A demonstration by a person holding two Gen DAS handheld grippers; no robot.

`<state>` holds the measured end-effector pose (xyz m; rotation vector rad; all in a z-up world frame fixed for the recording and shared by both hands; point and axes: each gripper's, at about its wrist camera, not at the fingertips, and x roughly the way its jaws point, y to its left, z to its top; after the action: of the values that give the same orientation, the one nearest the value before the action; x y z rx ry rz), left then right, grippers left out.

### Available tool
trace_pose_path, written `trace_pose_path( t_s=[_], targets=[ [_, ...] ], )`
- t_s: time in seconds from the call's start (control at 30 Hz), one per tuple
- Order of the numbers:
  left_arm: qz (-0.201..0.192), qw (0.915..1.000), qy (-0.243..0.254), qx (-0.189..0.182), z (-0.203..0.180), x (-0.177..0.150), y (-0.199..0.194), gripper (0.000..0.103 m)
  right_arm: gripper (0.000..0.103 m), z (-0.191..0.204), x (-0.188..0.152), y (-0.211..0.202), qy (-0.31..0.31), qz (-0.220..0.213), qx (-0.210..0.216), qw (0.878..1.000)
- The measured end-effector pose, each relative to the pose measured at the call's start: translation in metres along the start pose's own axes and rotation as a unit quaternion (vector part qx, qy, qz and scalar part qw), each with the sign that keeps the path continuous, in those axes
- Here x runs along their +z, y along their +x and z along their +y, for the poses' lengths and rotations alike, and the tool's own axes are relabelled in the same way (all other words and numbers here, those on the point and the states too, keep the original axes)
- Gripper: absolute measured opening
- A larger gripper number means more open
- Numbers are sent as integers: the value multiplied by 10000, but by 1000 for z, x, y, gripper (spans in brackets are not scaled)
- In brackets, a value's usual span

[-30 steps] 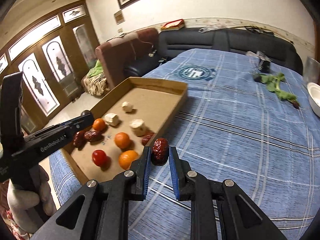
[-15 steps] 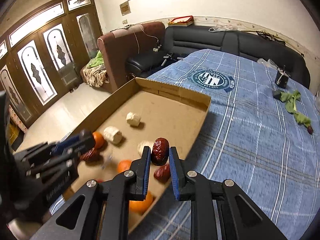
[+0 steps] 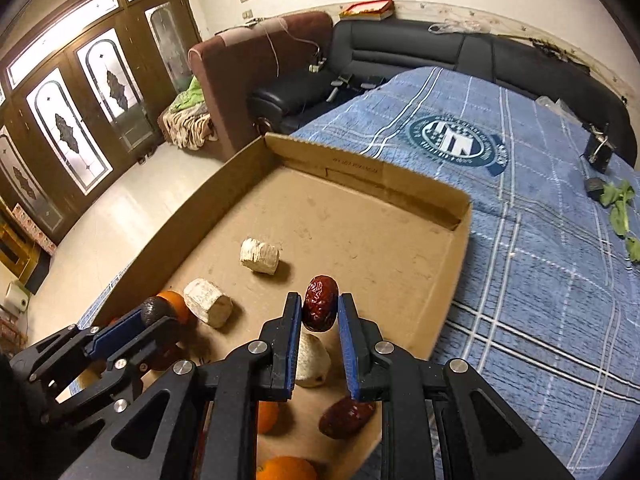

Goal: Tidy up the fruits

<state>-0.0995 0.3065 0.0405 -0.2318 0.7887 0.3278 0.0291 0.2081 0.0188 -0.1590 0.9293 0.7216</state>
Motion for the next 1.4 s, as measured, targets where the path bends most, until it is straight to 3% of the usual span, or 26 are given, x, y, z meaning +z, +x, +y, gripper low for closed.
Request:
trace_pose_path(
  t_s=[0.1,0.27,0.7,1.0,1.4],
  targets=[
    [6,10000,-40,-43,2,0,-1,21,22,1,0,6,42,50,69,10000],
    [-71,9999,-87,4,4,-1,-7,47,22,1,2,6,105,53,185,9998],
    [-406,9989,28,233,-7,-4,-43,67,23,-5,-13,-41,315,-366,292,9984],
    [-716,9964,347,283,-36,-9,-75,73,28,-15,-48,-88,412,-751,140,9962],
    [-855,9935,714,234,-80,-20,-101,75,29,-54,-94,-124,882,-937,-30,9917]
  ],
)
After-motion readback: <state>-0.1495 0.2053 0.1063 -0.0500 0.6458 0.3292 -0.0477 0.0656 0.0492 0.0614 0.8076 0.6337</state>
